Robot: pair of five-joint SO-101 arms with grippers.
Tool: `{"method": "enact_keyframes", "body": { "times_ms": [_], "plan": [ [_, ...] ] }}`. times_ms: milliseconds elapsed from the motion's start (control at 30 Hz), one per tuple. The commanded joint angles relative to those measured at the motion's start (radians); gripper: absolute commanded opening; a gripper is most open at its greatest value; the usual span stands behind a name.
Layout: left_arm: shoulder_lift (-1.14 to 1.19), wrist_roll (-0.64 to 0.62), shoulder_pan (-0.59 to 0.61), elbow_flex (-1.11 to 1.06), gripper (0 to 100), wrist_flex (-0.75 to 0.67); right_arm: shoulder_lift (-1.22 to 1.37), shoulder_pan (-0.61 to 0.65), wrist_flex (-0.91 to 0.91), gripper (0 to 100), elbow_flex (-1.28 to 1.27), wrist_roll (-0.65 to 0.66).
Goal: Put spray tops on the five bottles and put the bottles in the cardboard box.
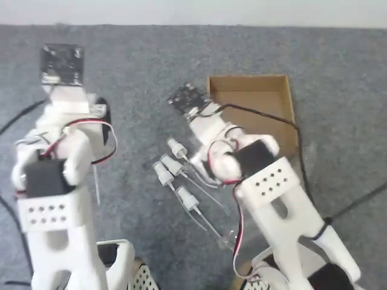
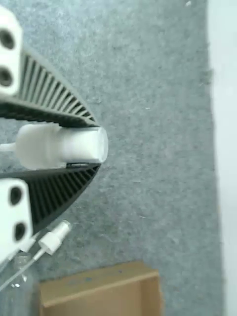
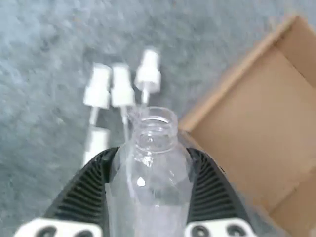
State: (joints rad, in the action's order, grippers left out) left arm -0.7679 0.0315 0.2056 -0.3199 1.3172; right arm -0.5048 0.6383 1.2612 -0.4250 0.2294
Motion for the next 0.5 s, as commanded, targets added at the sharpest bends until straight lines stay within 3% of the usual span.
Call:
{"method": "enact_keyframes", "body": {
  "times_ms": [0,167,367,467],
  "plan": [
    [-0.032,-0.015,-0.032,0.205,1,0.092,-0.061,0.033,-0.047,0.6,0.009,-0.023],
    [-0.040,-0.037,-0.074,0.398,1,0.244,-0.051,0.038,-0.047,0.6,0.003,-0.018],
    [-0.040,-0.051,-0.075,0.475,1,0.252,-0.048,0.038,-0.058,0.6,-0.060,-0.012],
    [-0.038,-0.074,-0.077,0.475,1,0.250,-0.059,0.036,-0.159,0.6,-0.106,0.058]
  ]
}}
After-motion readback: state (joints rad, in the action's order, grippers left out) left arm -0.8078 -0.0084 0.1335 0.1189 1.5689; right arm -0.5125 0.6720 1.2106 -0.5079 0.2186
